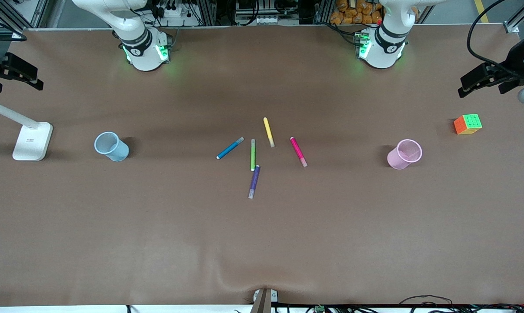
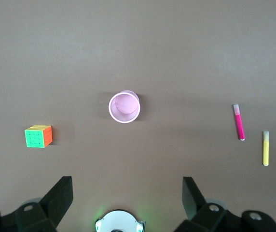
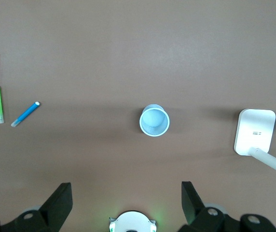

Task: Place pink and blue markers in matching cups

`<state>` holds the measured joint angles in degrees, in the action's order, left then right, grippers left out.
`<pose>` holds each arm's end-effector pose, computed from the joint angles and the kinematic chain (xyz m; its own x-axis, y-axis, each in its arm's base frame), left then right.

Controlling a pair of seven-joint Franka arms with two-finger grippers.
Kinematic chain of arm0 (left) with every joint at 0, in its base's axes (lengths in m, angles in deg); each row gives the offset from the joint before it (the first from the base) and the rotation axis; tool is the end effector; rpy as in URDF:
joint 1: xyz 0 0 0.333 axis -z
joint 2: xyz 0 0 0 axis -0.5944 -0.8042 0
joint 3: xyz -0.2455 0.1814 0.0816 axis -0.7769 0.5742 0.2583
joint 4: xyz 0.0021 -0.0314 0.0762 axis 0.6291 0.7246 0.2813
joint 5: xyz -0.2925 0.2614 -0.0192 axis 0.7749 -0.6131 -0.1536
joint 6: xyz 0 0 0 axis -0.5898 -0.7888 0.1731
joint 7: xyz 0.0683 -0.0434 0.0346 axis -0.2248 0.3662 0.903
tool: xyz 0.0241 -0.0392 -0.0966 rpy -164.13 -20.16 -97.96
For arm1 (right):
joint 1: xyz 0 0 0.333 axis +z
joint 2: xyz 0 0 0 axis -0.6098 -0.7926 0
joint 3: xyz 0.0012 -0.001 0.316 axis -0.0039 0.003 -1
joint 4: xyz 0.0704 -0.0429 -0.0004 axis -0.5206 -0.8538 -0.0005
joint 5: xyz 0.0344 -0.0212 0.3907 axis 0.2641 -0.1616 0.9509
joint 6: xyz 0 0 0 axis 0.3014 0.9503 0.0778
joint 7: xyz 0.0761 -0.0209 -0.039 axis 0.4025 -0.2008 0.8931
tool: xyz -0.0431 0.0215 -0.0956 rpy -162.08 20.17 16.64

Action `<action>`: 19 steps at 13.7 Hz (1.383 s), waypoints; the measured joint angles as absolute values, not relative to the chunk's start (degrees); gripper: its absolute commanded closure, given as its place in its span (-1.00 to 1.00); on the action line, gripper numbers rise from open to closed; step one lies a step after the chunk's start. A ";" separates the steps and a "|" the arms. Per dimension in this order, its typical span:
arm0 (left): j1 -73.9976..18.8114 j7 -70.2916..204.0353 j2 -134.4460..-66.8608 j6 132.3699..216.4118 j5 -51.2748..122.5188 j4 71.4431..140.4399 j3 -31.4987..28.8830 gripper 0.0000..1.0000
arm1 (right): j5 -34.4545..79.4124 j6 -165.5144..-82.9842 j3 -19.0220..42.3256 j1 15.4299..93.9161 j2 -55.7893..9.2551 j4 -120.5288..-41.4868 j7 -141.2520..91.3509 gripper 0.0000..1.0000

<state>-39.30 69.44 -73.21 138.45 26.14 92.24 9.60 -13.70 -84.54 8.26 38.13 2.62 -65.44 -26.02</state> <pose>0.5263 -0.0416 0.6619 0.9954 0.0806 -0.0510 0.0796 -0.9966 -0.0209 0.5133 -0.0123 0.6800 0.9949 0.0464 -0.0895 0.0447 -0.9988 -0.0208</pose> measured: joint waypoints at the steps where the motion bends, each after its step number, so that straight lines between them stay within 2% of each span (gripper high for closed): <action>1: -39.31 69.44 -73.44 138.46 26.15 92.24 9.60 -1.00 | -13.70 -84.43 8.27 38.13 2.62 -65.44 -26.02 -1.00; 11: -39.42 69.67 -74.31 142.59 26.36 95.99 7.79 -1.00 | -13.68 -83.89 8.52 38.11 2.59 -65.44 -26.02 -1.00; 19: -39.35 69.67 -79.38 143.87 27.70 96.30 7.79 -1.00 | -13.66 -83.88 8.56 38.11 2.59 -65.44 -26.02 -1.00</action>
<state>-39.35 69.67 -79.38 143.87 27.70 96.30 7.79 -13.66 -83.88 8.56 38.11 2.59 -65.44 -26.02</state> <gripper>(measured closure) 0.000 0.000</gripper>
